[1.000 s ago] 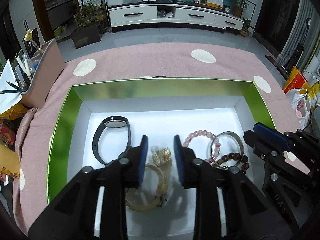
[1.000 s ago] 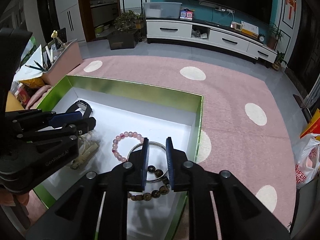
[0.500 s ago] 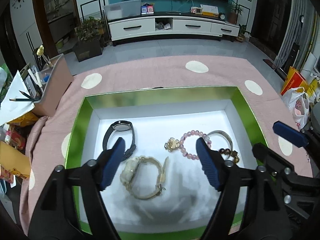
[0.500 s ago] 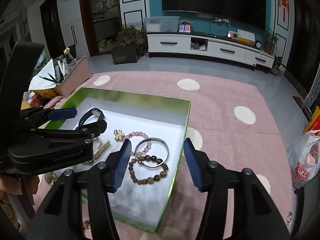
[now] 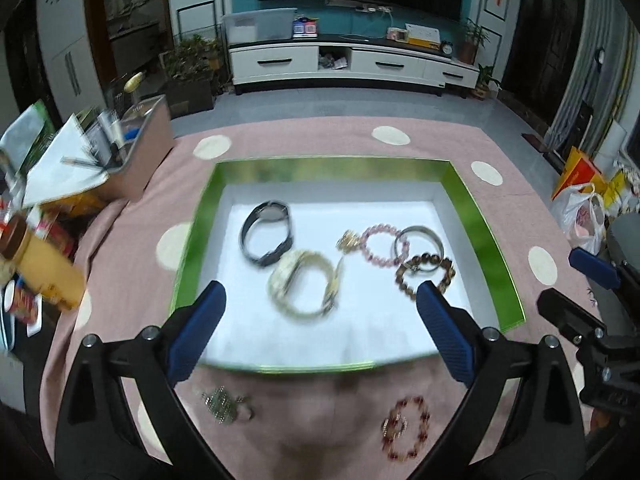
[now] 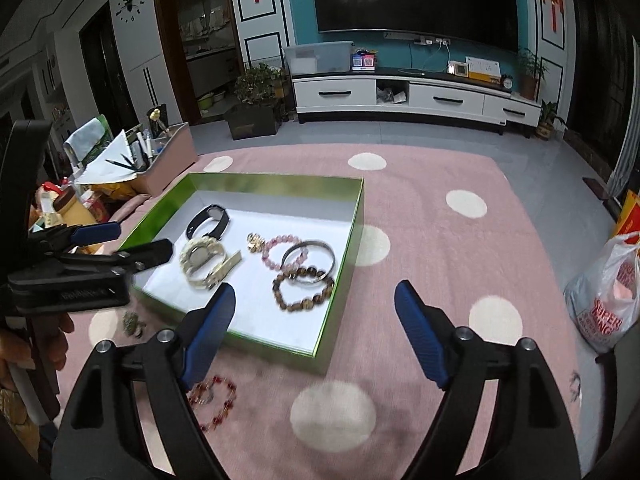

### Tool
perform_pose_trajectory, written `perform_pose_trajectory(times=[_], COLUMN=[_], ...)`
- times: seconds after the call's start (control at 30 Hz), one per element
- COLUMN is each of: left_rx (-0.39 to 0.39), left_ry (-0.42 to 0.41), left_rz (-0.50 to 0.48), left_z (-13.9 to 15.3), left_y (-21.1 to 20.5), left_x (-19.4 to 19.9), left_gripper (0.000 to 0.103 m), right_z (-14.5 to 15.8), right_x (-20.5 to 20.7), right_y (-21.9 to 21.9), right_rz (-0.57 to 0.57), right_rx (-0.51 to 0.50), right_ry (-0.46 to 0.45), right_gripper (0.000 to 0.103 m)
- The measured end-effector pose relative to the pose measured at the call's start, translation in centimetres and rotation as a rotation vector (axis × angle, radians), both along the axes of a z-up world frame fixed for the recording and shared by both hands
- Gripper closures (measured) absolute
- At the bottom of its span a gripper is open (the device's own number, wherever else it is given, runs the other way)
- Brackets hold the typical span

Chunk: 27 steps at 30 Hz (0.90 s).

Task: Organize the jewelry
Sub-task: 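Withdraw both grippers and move toward the red-and-pink bead bracelet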

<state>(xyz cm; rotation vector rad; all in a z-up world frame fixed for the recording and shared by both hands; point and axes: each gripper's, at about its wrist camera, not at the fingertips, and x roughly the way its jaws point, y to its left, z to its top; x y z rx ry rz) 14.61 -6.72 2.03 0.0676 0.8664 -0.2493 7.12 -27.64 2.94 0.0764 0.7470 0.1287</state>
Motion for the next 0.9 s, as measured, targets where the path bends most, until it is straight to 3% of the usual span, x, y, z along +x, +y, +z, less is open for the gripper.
perform_pose_trajectory(times=[0.47, 0.8, 0.9], left_rx=[-0.077, -0.124, -0.128], left_ry=[0.058, 0.112, 0.120], left_rz=[0.110, 0.159, 0.151], left_z=[-0.5, -4.4, -5.5], left_y=[8.2, 10.0, 9.9], left_x=[-6.1, -9.3, -10.0], left_gripper=[0.006, 0.006, 0.012], right_z=[-0.8, -2.5, -3.6], right_x=[-5.5, -8.0, -8.4], right_y=[1.2, 2.7, 3.7], right_rz=[0.036, 0.105, 0.140], right_rx=[0.039, 0.061, 0.061], right_ry=[0.032, 0.072, 0.086], right_gripper=[0.021, 0.021, 0.021])
